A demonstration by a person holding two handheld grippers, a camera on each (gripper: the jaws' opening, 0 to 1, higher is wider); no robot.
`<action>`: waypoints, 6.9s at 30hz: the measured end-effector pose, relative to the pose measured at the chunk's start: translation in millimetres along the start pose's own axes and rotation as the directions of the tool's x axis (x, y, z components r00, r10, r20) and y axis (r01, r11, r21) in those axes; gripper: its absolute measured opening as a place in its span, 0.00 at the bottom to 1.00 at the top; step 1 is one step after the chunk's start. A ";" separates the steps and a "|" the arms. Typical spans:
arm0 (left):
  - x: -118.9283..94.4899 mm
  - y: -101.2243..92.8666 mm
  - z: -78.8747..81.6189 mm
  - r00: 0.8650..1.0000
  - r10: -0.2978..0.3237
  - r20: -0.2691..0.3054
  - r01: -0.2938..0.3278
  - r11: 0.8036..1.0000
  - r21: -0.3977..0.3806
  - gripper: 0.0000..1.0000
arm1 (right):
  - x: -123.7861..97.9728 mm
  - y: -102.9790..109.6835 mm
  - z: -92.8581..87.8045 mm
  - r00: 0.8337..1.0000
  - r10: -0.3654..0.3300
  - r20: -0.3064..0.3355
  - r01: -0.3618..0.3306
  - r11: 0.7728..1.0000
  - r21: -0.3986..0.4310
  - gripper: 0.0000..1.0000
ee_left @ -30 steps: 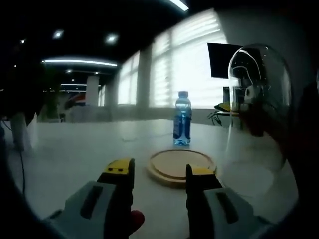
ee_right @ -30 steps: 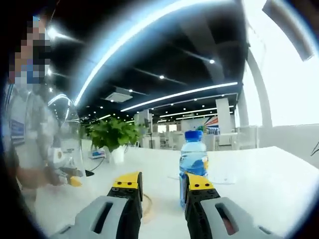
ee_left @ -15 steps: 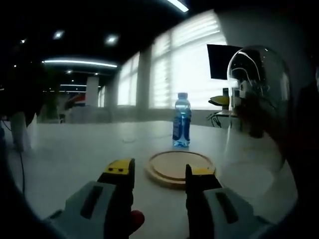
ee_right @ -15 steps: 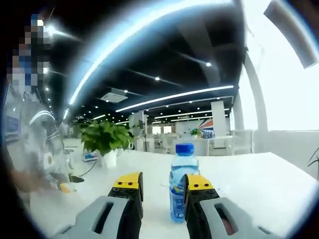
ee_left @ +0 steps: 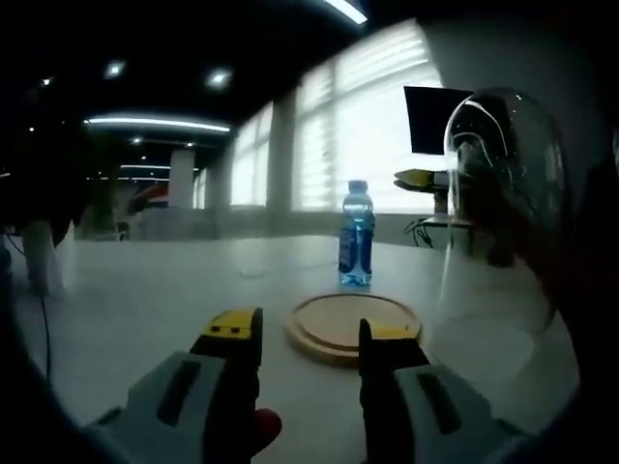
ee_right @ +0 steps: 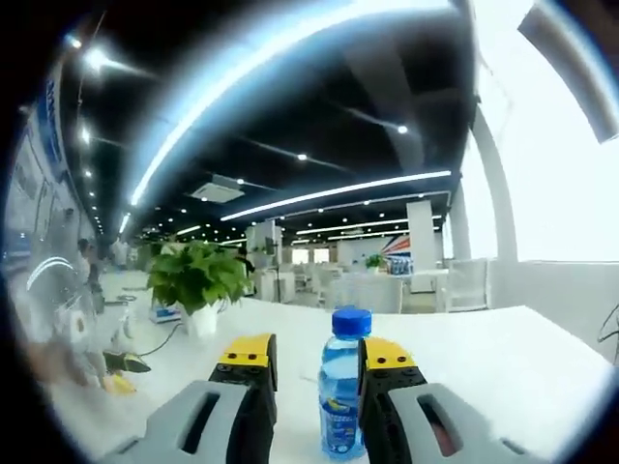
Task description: Open the cover put in the Mizone put the cover back on
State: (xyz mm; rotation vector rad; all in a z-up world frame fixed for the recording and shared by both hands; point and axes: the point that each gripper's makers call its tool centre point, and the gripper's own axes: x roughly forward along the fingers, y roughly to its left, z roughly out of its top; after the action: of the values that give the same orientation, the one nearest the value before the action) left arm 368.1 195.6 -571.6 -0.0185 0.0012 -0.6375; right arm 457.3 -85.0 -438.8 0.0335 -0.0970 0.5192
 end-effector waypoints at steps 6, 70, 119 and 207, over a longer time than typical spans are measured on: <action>0.1 -2.7 -1.0 1.000 -0.004 -0.004 0.004 1.000 0.000 0.32 | 10.6 -5.7 3.3 1.000 -0.012 -0.002 0.012 1.000 0.024 0.29; 5.8 -4.3 -18.9 0.997 -0.014 -0.070 0.015 1.000 0.012 0.31 | 108.7 -18.0 -30.4 0.995 -0.081 -0.063 0.080 0.997 -0.013 0.31; 4.8 -2.9 -21.2 0.997 -0.005 -0.083 0.006 1.000 0.010 0.31 | 111.1 2.7 -26.1 0.999 0.008 -0.038 -0.010 0.999 -0.039 0.24; 4.7 -1.6 -21.6 0.996 -0.003 -0.086 0.003 1.000 0.002 0.31 | 111.4 19.3 -23.2 0.994 0.107 -0.019 -0.107 0.994 -0.016 0.23</action>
State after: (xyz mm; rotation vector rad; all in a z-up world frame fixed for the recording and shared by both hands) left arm 370.8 191.2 -593.1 0.0113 0.0838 -0.6406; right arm 545.9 -11.9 -450.5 0.0073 -0.0853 0.6254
